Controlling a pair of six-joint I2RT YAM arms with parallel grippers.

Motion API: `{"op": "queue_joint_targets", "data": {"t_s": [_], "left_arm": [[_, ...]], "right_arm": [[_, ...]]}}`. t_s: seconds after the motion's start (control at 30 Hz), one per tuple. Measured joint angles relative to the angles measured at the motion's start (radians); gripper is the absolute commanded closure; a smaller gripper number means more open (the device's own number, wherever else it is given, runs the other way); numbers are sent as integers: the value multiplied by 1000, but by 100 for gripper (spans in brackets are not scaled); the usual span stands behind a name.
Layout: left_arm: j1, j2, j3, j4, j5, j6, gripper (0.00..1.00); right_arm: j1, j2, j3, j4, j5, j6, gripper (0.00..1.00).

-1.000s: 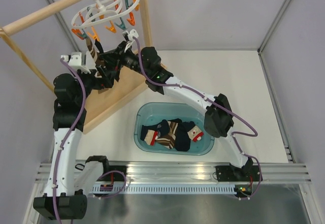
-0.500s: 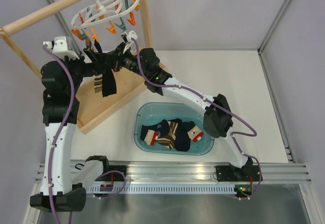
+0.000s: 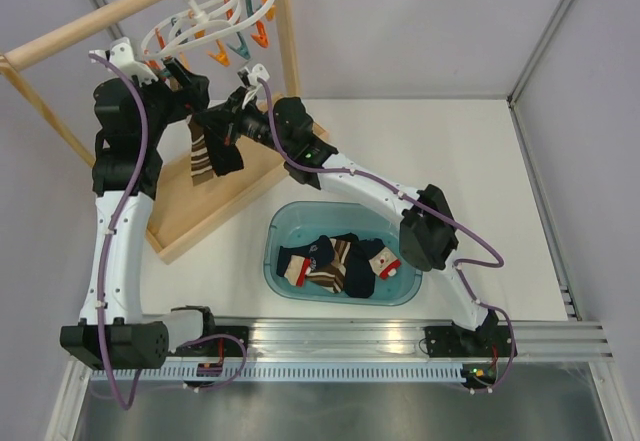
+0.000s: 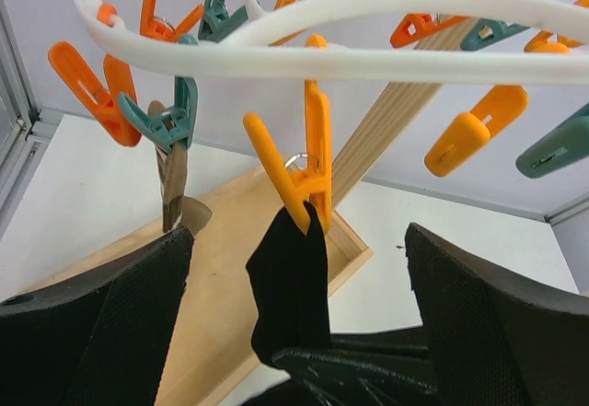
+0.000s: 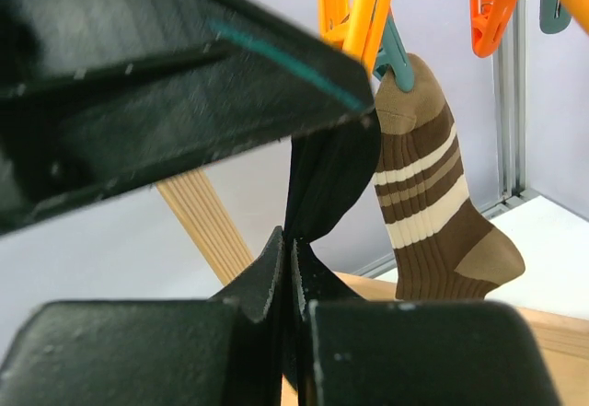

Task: Remove the socks clipped to the hanger

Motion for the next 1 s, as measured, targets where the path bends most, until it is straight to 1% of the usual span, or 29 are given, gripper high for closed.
{"op": "queue_joint_targets", "data": {"t_s": [0.17, 0.27, 0.37, 0.4, 0.47, 0.5, 0.57, 0.6, 0.67, 0.7, 0.8, 1.0], "left_arm": [[0, 40, 44, 13, -7, -21, 4], [0, 66, 74, 22, -9, -26, 8], [0, 92, 101, 29, -9, -33, 21], [0, 100, 109, 30, -9, -36, 30], [0, 116, 119, 32, -8, -42, 39], [0, 124, 124, 34, -8, -45, 49], [0, 138, 133, 36, -8, -51, 56], [0, 145, 136, 36, -7, -52, 62], [0, 152, 140, 36, -5, -55, 71], [0, 154, 141, 38, -5, -56, 82], [0, 156, 145, 44, -4, -60, 97], [0, 156, 147, 43, -4, -59, 98]], "right_arm": [[0, 0, -10, 6, -7, -1, 99], [0, 0, -13, 8, -11, -1, 99], [0, 0, -15, 10, -14, -1, 99], [0, 0, -15, 10, -14, -1, 99], [0, 0, -15, 10, -15, -1, 99], [0, 0, -15, 10, -16, -1, 99], [0, 0, -17, 10, -18, -1, 99], [0, 0, -19, 11, -18, -2, 99], [0, 0, -23, 11, -19, -2, 99], [0, 0, -25, 10, -21, -2, 99], [0, 0, -32, 9, -26, -1, 99], [0, 0, -54, 11, -30, -2, 99]]}}
